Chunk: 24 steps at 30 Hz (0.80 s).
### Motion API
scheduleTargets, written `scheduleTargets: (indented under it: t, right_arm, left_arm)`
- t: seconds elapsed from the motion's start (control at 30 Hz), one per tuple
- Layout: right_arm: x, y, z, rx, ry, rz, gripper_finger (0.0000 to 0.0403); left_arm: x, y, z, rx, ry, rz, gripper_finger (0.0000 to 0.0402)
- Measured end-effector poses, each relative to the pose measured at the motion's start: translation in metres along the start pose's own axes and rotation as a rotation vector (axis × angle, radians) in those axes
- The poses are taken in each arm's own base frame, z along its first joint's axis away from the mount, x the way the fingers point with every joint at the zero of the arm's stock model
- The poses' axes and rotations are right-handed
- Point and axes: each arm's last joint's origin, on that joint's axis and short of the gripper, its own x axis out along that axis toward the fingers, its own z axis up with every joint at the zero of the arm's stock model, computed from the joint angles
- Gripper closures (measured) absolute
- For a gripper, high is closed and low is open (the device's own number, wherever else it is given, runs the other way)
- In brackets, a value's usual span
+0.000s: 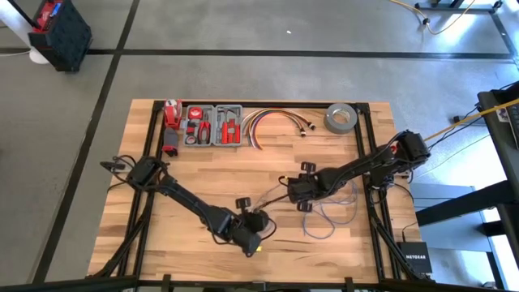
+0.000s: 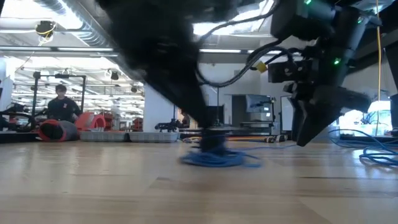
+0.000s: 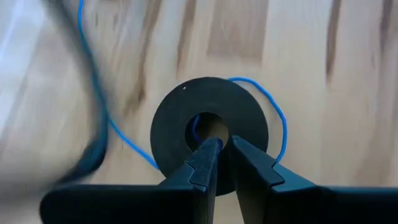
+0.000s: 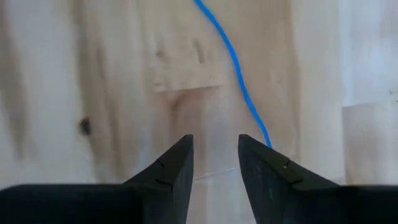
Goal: Coil cords
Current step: Uncoil the blue wire on the black spool
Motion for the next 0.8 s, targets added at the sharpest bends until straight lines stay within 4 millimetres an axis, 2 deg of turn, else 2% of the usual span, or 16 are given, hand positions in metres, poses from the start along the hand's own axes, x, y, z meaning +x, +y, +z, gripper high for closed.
scheduleTargets:
  t: [0.2, 0.37, 0.57, 0.67, 0.8]
  right_arm:
    - [-0.016, 0.019, -0.004, -0.063, -0.063, 0.048, 0.0271]
    - [-0.027, 0.039, 0.0, -0.098, -0.212, 0.073, 0.0271]
    - [-0.034, 0.048, 0.015, -0.092, -0.414, 0.05, 0.0272]
    - [-0.033, 0.051, 0.021, -0.109, -0.517, 0.066, 0.0272]
    - [-0.029, 0.053, 0.026, -0.142, -0.613, 0.066, 0.0272]
  left_arm:
    - [-0.024, -0.003, -0.016, -0.006, 0.096, 0.029, 0.0361]
    - [-0.037, -0.01, -0.016, -0.031, 0.025, 0.031, 0.0361]
    - [-0.03, -0.004, -0.01, -0.14, 0.004, 0.06, 0.0361]
    - [-0.024, -0.001, -0.009, -0.208, -0.013, 0.054, 0.0361]
    - [-0.017, 0.002, -0.014, -0.241, 0.047, 0.001, 0.0361]
